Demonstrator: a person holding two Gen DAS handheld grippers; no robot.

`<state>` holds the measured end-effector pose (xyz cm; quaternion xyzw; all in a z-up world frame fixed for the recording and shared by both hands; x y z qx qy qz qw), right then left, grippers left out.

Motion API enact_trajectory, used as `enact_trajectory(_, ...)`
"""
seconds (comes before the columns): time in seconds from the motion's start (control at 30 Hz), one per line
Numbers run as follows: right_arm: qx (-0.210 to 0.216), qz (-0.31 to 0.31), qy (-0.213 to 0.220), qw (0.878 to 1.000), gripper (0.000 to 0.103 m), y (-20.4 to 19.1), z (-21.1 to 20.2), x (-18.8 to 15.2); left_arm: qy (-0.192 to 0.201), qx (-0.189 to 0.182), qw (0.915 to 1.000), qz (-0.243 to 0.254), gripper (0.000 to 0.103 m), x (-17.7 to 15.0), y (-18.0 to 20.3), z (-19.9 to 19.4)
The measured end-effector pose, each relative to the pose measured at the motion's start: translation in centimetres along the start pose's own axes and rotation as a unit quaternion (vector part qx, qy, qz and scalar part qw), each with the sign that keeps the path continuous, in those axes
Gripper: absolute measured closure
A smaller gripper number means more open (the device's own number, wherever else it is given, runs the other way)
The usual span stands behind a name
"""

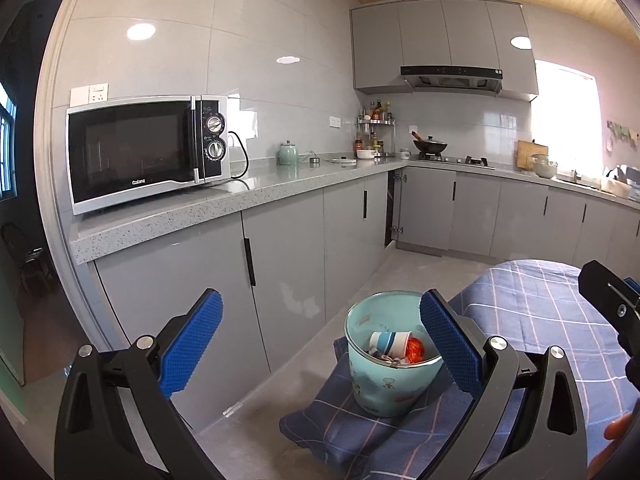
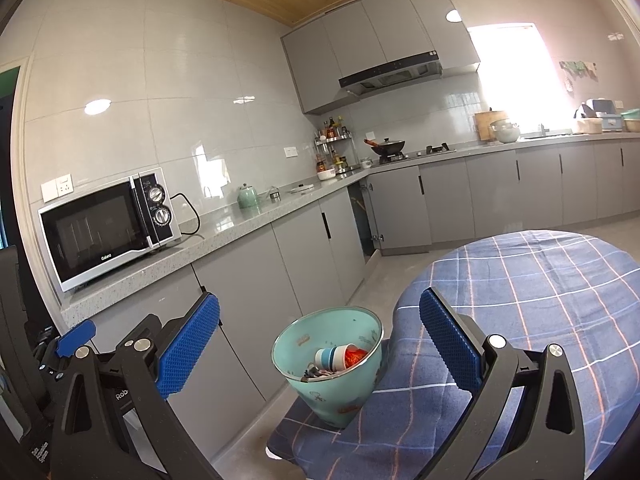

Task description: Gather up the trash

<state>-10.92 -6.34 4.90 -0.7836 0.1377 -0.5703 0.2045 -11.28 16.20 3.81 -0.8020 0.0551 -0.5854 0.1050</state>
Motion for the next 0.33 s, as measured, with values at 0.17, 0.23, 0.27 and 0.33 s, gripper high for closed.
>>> enact_trajectory(0.17, -0.008, 0.005, -0.004, 1.0, 0.005, 0.37, 0.22, 0.01, -0.001, -0.004, 1.0, -0.008, 0.005, 0.02, -0.15, 0.17)
enact_trajectory(0.23, -0.01, 0.008, -0.006, 1.0, 0.005, 0.49, 0.34, -0.01, -0.002, -0.009, 0.9999, -0.007, 0.005, 0.0, -0.1, 0.31)
enact_trajectory(0.27, -0.01, 0.009, -0.007, 1.0, 0.005, 0.54, 0.41, 0.0, -0.002, -0.012, 0.9999, -0.006, 0.005, -0.02, -0.01, 0.35)
enact_trajectory(0.33, -0.012, 0.01, -0.007, 1.0, 0.005, 0.66, 0.43, 0.01, -0.002, -0.017, 0.9998, -0.005, 0.005, -0.06, 0.15, 0.47)
Point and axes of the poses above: each gripper's, at about its wrist camera, not at the fingertips, and z roughly the way its jaws point, y to its right, x to its top, the point moved 6 cm from there along z, roughly the way its jaws point, and after that the axes turned 13 degrees about z, right-handed, at the moved point
